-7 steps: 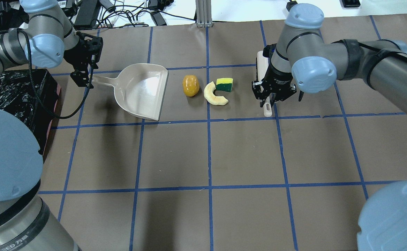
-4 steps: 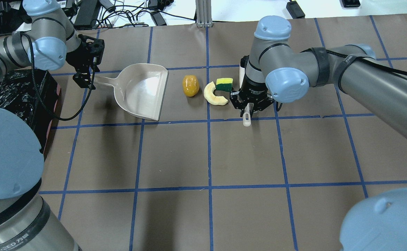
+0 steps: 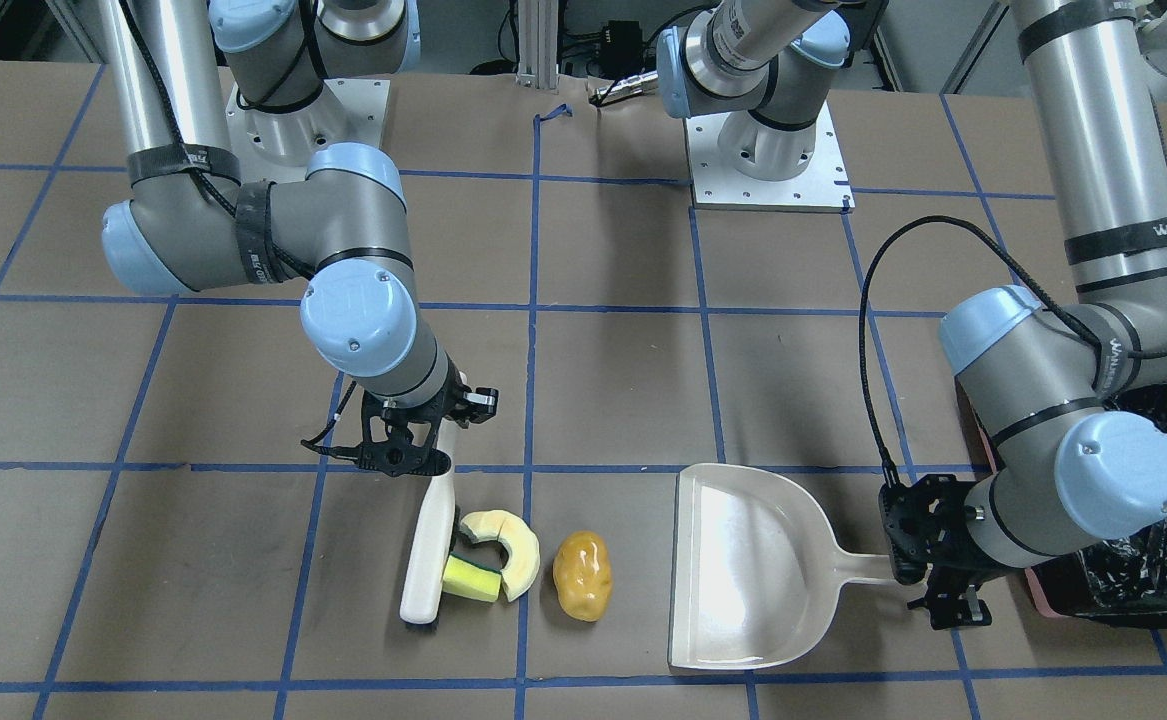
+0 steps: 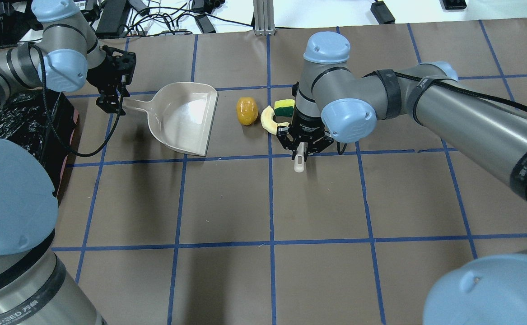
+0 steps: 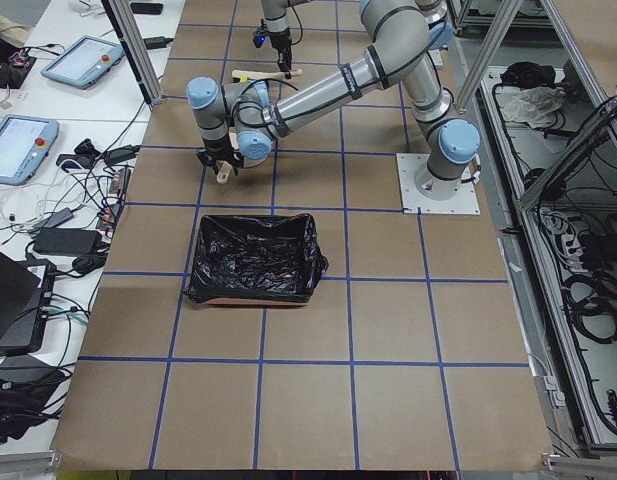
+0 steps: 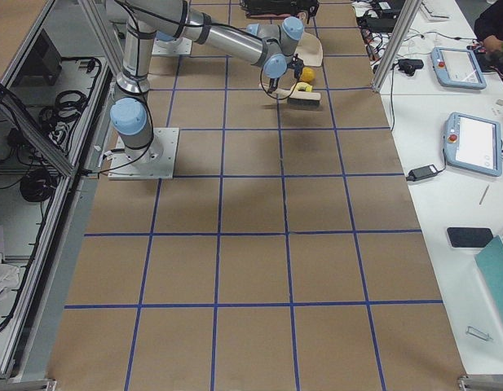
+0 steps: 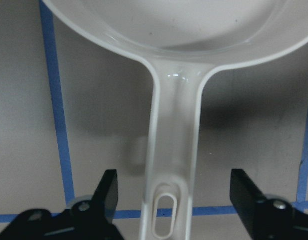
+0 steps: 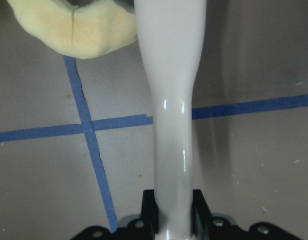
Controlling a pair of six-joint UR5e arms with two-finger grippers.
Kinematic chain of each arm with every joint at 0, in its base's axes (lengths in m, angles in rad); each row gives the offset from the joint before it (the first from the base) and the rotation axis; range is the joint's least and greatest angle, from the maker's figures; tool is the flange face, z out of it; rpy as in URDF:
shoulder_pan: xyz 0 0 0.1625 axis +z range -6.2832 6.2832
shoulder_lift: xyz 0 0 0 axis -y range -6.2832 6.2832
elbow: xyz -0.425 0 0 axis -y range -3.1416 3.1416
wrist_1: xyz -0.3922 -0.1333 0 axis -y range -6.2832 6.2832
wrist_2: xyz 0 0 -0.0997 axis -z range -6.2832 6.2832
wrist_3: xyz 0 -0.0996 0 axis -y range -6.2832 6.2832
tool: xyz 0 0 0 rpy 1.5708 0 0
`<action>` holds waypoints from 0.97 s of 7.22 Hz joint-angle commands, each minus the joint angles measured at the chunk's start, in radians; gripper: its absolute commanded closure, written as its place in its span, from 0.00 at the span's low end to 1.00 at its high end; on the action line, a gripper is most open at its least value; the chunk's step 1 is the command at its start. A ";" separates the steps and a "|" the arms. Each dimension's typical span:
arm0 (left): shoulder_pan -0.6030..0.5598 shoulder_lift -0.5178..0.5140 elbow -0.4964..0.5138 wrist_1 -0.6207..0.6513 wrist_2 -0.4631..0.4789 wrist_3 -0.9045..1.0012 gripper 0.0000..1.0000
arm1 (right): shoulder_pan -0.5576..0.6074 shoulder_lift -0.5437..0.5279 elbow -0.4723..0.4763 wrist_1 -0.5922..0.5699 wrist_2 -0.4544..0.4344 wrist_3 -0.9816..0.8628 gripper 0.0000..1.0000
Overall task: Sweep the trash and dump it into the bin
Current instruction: 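Sweep the potato, peel and sponge into the dustpan with the right gripper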
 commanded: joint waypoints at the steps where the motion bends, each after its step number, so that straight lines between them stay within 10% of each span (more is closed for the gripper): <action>1: -0.002 -0.001 0.000 0.010 0.001 0.004 0.63 | 0.060 0.050 -0.060 -0.005 0.013 0.088 1.00; 7: -0.003 -0.001 0.000 0.011 -0.001 0.004 0.69 | 0.166 0.163 -0.252 -0.013 0.134 0.291 1.00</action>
